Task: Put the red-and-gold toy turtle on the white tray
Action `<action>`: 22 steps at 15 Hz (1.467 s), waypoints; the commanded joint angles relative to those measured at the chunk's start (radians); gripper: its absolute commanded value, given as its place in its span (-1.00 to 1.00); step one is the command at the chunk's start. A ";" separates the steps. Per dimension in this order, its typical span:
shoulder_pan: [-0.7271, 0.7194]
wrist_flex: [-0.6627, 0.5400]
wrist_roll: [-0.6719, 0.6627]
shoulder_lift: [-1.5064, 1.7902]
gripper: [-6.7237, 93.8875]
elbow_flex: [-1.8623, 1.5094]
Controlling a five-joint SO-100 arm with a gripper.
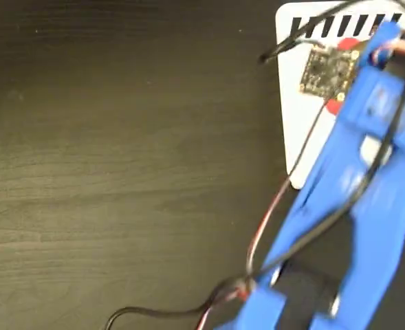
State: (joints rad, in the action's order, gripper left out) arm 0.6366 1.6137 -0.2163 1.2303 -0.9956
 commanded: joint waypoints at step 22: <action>-0.054 -0.031 0.040 -0.198 -0.85 0.169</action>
State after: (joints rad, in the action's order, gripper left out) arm 0.5829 1.5800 -0.1764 0.9879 -0.8882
